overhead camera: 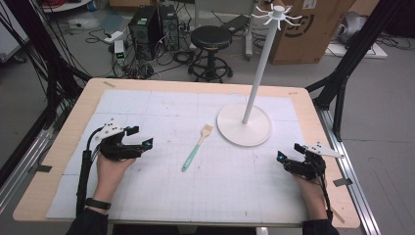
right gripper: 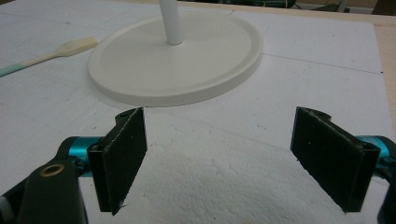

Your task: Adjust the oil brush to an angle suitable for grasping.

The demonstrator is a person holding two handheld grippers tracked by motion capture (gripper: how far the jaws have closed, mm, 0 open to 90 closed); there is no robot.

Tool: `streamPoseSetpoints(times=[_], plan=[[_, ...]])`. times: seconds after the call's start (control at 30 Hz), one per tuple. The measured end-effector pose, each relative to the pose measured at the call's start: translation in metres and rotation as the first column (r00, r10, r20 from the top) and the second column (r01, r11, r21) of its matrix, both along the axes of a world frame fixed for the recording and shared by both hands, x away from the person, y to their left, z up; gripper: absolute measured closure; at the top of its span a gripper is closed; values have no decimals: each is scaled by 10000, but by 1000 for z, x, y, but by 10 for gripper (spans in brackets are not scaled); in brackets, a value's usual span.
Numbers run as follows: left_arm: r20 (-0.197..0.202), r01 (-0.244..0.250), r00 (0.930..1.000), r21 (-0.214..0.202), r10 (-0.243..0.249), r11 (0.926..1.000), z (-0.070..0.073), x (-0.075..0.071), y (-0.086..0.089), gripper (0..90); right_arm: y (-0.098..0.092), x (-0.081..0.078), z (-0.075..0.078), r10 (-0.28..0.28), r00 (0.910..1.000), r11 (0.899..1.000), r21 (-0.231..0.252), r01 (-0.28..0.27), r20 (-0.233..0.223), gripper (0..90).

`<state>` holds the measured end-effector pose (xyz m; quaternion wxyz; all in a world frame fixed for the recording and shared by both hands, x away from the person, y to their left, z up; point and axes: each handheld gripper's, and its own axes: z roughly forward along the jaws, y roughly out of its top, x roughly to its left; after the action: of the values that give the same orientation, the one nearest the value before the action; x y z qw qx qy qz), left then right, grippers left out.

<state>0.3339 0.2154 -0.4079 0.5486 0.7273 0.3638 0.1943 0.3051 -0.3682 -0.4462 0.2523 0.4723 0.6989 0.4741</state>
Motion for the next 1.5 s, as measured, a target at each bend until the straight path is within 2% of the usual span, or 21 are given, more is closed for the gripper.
streamPoseSetpoints(times=[0.07,0.33,0.43,0.47,0.5,0.6,0.73,0.8,0.83,0.97,1.03,1.27,1.5], plan=[[-91,100,9999,-54,-100,9999,3,2,-6,219,0,0,0,35,10000,10000,-57,-34,37,180],[-308,385,9988,204,-379,9991,5,12,-33,224,0,0,0,42,10000,10000,-69,-42,11,181],[-487,555,9974,318,-539,9980,3,18,-49,232,0,0,0,36,10000,10000,-35,-36,1,182],[-487,555,9974,318,-539,9980,3,18,-49,234,0,0,0,45,10000,10000,-30,-45,-8,182],[-429,601,9974,413,-583,9973,2,19,-58,239,0,0,0,43,10000,10000,-26,-43,-9,182],[-414,638,9972,422,-620,9971,1,21,-67,260,-1,1,0,46,10000,10000,-3,-46,-14,182],[-494,751,9962,614,-721,9953,-2,26,-87,273,-1,1,0,40,10000,10000,0,-40,-26,183],[-497,749,9962,661,-717,9950,-3,27,-91,281,-1,1,0,41,10000,10000,10,-41,-37,183],[-586,798,9954,636,-761,9948,-5,28,-98,287,-1,1,0,37,10000,10000,19,-37,-33,184],[-750,873,9938,643,-824,9941,-10,31,-107,327,-1,1,0,49,10000,10000,35,-49,-53,191],[-909,948,9920,790,-875,9924,-14,34,-116,356,-1,1,0,49,10000,10000,35,-48,-56,192],[-1185,776,9909,1141,-640,9904,-21,37,-139,443,-1,1,0,41,9999,10000,62,-40,-102,195],[-1396,541,9898,1838,-284,9815,-30,41,-154,516,-1,2,0,60,9999,9999,134,-58,-149,196]])
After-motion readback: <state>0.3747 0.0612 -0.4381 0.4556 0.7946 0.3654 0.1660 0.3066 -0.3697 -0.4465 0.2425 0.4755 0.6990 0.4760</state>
